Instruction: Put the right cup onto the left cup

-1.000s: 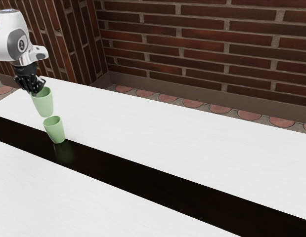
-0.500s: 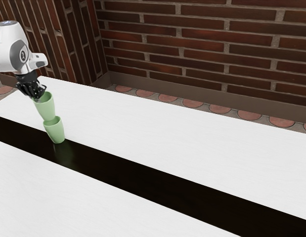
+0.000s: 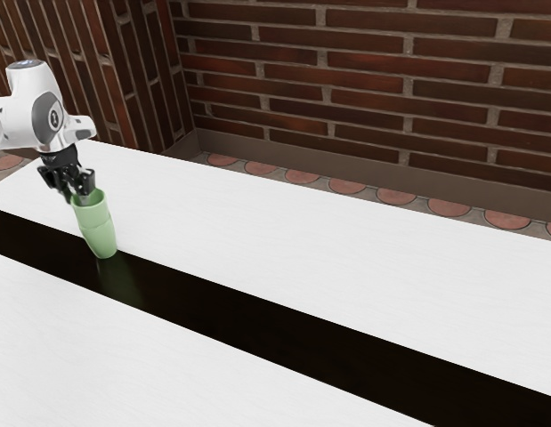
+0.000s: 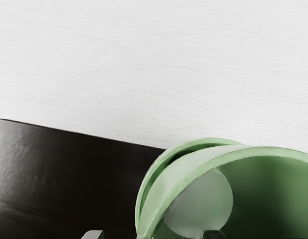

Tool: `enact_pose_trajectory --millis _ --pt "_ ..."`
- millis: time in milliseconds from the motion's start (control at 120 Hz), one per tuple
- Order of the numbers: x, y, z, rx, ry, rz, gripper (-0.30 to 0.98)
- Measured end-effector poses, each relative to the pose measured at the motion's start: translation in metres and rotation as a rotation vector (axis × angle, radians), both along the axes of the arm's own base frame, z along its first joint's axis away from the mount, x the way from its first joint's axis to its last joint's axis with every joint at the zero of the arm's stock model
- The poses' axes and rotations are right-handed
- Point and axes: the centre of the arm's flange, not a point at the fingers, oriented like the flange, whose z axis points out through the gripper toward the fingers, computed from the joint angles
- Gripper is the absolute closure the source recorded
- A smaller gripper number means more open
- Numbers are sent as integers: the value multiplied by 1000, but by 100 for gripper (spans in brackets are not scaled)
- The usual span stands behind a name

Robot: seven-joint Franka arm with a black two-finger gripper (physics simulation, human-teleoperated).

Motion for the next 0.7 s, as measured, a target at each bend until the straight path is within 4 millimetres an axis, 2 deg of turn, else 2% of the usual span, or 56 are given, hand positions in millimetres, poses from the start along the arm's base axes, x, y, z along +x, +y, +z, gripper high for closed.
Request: enact_pose_trajectory --millis 150,308,367,458,558,700 --pt "-1 0 8 1 -12 -6 22" --pt "-12 -8 73 11 -77 -18 11" --pt "-17 -15 90 3 -80 -26 8" --pt "-9 -52 104 -32 -63 -86 5" --pt "-6 -108 121 -71 -48 -172 3" --pt "-8 -176 124 -107 -7 -276 2"
